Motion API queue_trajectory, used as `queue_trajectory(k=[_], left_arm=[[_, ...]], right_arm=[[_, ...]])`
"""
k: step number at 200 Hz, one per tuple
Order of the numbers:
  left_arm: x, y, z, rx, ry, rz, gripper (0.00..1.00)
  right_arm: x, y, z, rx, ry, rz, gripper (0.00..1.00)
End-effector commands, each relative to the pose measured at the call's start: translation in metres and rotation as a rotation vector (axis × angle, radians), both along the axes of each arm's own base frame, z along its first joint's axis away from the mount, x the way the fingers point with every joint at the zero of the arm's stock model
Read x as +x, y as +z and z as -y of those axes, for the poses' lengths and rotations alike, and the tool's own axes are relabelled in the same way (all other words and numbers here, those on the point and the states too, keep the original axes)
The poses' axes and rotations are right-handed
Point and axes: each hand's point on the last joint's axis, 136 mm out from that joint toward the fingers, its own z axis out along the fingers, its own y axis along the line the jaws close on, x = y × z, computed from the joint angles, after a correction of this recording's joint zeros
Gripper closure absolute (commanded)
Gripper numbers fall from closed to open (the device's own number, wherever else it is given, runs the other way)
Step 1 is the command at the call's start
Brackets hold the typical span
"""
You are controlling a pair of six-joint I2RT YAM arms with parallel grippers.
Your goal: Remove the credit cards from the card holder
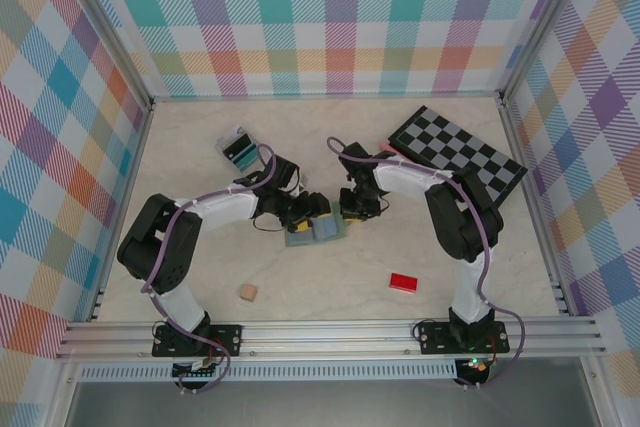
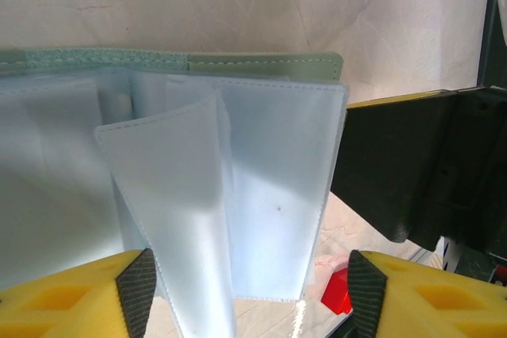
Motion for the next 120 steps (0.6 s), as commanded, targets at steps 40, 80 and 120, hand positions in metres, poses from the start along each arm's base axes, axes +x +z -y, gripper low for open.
queue_trajectory(k=[40,80,120], left_arm=[[-0.004,0.019,-0.004,0.037,-0.007,0.029,0.24],[0.0,0.018,0.005,-0.023,0.009,0.029,0.2],[0.007,0.037,0.024,-0.161,0.002,0.057,0.16]], right_arm=[[0.014,0.044,0.013,-0.011,-0.024,0.166,0.69],[0.014,0.06,0.01,0.034,-0.023,0.213,0.62],[0.014,0.072,0.009,0.073,-0.032,0.251,0.6]])
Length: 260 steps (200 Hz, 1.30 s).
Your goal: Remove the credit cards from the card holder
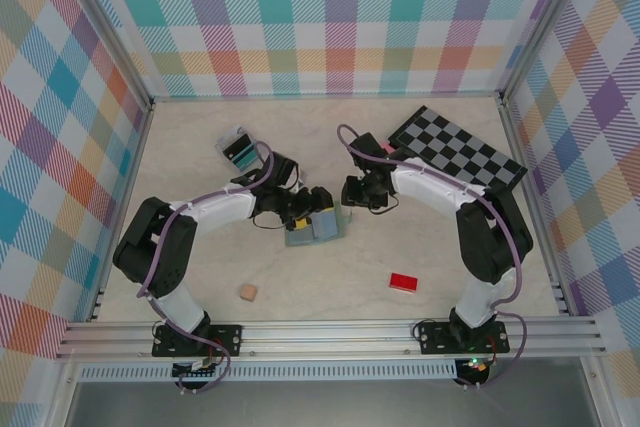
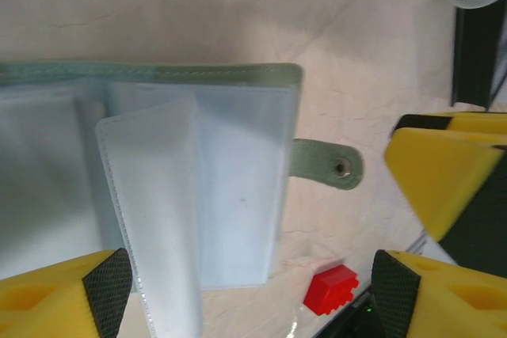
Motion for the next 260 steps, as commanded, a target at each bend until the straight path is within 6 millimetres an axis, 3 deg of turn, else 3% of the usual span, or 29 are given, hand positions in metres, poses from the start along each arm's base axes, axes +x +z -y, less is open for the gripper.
queue_trajectory(k=[1,25,82,111,146,197,240,260], left_arm=[[0.001,0.02,0.021,-0.13,-0.023,0.029,0.16],[0.003,0.032,0.031,-0.201,-0.04,0.058,0.12],[0.004,0.032,0.022,-0.16,-0.024,0.076,0.1],[0.009,0.025,0.001,-0.109,0.041,0.071,0.13],[0.015,0.019,-0.038,-0.076,0.156,0.062,0.15],[0.002,-0.015,-0.089,0.038,0.289,-0.017,0.23],[-0.003,-0.021,-0.093,0.055,0.294,-0.031,0.3],[-0.003,-0.022,-0.091,0.048,0.285,-0.037,0.33]], right_arm=[[0.001,0.011,0.0,0.029,-0.006,0.04,0.6],[0.002,0.018,0.001,0.053,-0.021,0.079,0.6],[-0.003,0.032,-0.012,0.115,0.036,0.119,0.62],[-0.01,0.041,-0.033,0.133,0.118,0.154,0.63],[-0.019,0.025,-0.058,0.132,0.175,0.085,0.61],[-0.022,0.019,-0.076,0.059,0.216,0.089,0.58],[-0.018,-0.012,-0.062,-0.096,0.168,0.011,0.54],[-0.016,-0.017,-0.053,-0.148,0.14,0.013,0.5]])
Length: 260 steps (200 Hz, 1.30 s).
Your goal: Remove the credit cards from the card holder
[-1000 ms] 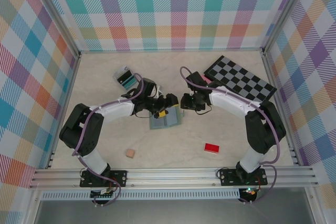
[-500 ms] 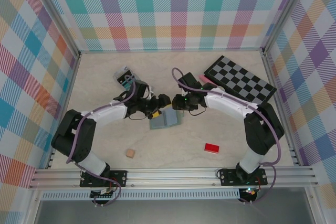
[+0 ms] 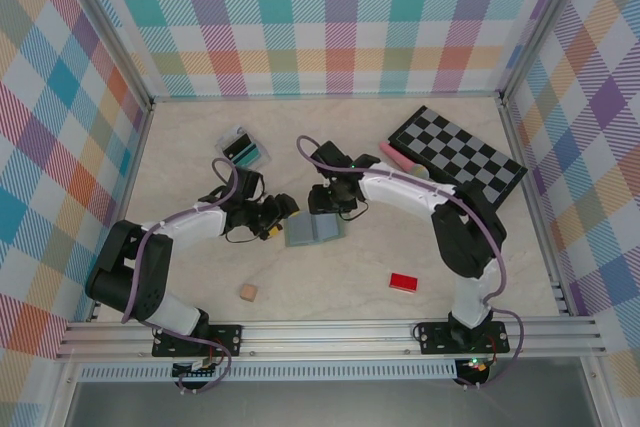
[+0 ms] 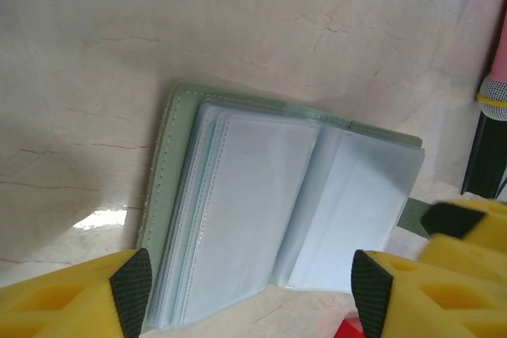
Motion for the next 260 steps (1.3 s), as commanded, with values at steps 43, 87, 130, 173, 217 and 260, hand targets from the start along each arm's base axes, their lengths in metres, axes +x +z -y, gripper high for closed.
queue_trajectory(k=[43,87,130,173,217,260], left_arm=[[0.003,0.001,0.008,-0.043,-0.025,-0.018,0.38],[0.004,-0.001,0.012,-0.055,-0.038,-0.026,0.42],[0.004,-0.002,0.016,-0.061,-0.052,-0.032,0.44],[0.006,-0.001,0.017,-0.055,-0.055,-0.03,0.44],[0.005,-0.005,0.014,-0.031,-0.054,-0.04,0.45],[0.005,-0.008,0.015,-0.025,-0.062,-0.046,0.5]], right_arm=[[-0.002,-0.02,0.024,-0.15,-0.045,-0.039,0.42],[-0.008,-0.032,0.01,-0.106,0.0,-0.099,0.51],[-0.006,-0.037,0.007,-0.113,0.017,-0.107,0.67],[0.001,-0.042,0.016,-0.195,0.015,-0.078,0.94],[0.007,-0.041,0.026,-0.312,0.02,-0.014,1.0],[0.005,-0.047,0.024,-0.359,0.036,-0.005,1.0]])
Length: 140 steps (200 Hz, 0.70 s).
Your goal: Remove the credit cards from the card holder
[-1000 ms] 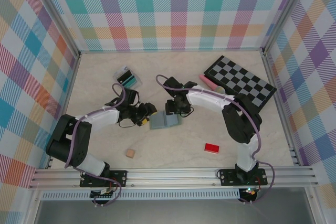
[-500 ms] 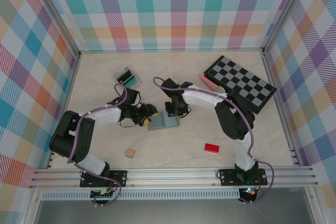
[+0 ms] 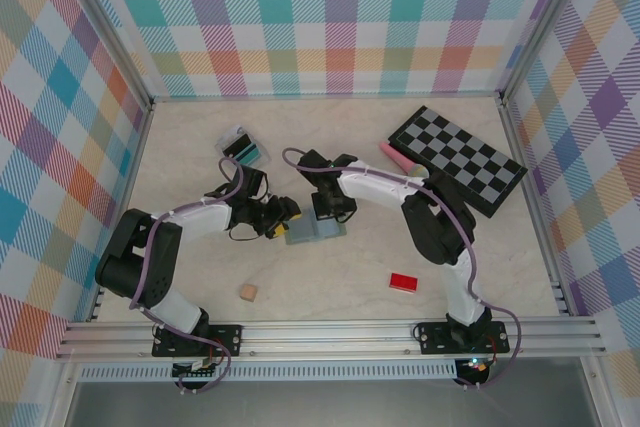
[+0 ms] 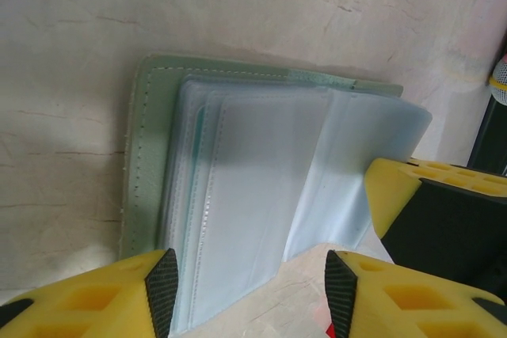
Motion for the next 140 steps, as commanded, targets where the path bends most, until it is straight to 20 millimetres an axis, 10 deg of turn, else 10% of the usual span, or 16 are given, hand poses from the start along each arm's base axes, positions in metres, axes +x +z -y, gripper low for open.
queue_trajectory(k=[1,54,140], left_arm=[[0.005,0.003,0.005,0.005,-0.021,0.013,0.5],[0.008,-0.005,0.007,0.022,-0.035,0.001,0.61],[0.007,-0.023,0.001,0.12,-0.02,-0.045,0.5]], right_arm=[[-0.002,-0.005,0.005,-0.06,0.023,-0.007,1.0],[-0.01,-0.01,-0.002,-0.011,0.026,-0.044,1.0],[-0.01,-0.011,-0.002,-0.013,0.025,-0.046,1.0]])
